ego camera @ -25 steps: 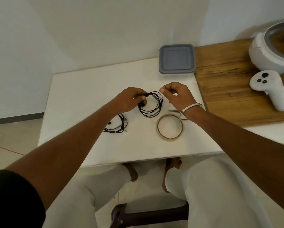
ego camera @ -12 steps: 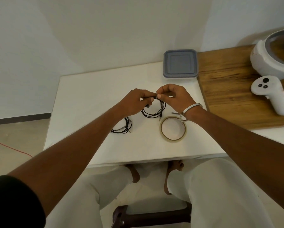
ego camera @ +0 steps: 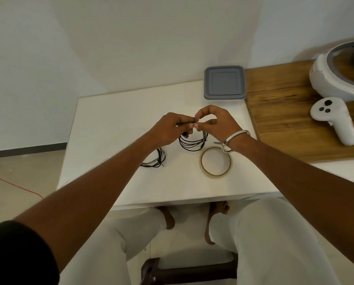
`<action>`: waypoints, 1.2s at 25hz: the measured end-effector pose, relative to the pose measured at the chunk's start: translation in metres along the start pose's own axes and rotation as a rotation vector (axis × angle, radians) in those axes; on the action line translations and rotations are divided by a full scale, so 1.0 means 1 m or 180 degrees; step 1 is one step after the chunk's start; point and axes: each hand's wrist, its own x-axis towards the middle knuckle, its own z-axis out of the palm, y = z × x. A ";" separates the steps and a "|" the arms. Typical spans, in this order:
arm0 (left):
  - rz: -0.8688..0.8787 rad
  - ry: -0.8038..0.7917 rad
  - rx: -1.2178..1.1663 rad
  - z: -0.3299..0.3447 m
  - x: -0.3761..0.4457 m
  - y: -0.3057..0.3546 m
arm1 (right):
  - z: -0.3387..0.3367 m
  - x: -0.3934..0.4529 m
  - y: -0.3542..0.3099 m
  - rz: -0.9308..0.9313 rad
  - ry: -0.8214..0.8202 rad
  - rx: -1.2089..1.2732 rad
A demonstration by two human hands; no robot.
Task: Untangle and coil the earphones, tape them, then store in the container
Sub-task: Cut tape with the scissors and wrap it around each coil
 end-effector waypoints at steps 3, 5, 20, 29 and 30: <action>-0.0044 -0.0005 -0.0046 0.001 0.001 0.002 | 0.000 0.000 -0.002 -0.0002 0.0025 -0.0029; -0.0043 -0.0047 -0.0093 0.000 0.000 0.003 | -0.001 -0.001 -0.003 -0.0012 0.0015 -0.0059; 0.0239 -0.0187 -0.0334 0.001 -0.006 0.006 | -0.003 -0.005 -0.004 0.0074 0.0026 -0.0054; 0.0680 -0.0358 0.0110 -0.001 -0.005 0.011 | -0.011 -0.011 0.001 0.0235 -0.0211 0.0079; 0.0737 -0.0370 0.0164 -0.001 -0.005 0.011 | -0.012 -0.011 0.002 0.0249 -0.0242 0.0092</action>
